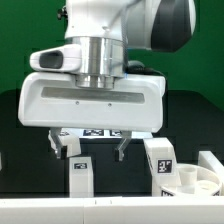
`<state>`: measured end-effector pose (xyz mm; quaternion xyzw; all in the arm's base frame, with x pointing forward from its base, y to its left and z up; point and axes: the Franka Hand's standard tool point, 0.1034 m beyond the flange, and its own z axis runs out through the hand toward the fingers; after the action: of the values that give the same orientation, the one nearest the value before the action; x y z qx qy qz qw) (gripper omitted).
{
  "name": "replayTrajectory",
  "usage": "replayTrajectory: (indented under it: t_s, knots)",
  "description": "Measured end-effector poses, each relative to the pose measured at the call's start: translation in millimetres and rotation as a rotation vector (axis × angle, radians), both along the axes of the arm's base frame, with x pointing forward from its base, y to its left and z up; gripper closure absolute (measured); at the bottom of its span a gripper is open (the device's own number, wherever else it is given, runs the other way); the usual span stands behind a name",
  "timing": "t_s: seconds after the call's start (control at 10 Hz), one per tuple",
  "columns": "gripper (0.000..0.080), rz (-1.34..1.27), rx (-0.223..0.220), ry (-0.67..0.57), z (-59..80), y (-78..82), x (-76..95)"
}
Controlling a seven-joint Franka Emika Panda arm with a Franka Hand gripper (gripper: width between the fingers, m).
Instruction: Assemble stool
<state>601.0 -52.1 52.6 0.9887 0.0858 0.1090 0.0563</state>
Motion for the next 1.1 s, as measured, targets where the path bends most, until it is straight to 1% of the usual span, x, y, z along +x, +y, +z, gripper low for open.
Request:
replayTrajectory:
  t_s: [0.1,0.3,0.4,0.5,0.6,0.7,0.8,0.9,1.0,1.1]
  knots:
    - [0.0151,0.068,-0.02,0.007,-1.0,3.2,0.3]
    - [0.0151,0.186,-0.059,0.011,0.0,1.1,0.4]
    - [0.0151,0.149,-0.044,0.028,-1.1,0.1,-1.8]
    - [0.0151,0.086,0.003,0.128,-0.1,-3.5,-4.6]
    - [0.0151,0.044,0.025,0.168,7.2,-4.7,4.3]
    - [0.0151,-0.007,0.026,0.277,8.4,2.8,3.8]
    - [0.0151,0.004,-0.017,0.37,10.5,8.9,10.0]
    - [0.0151,0.025,-0.03,0.338,9.2,14.1,17.5]
    - [0.0151,0.004,-0.02,0.424,7.5,14.8,4.5]
    - [0.0151,-0.011,-0.021,0.481,7.2,15.1,3.8]
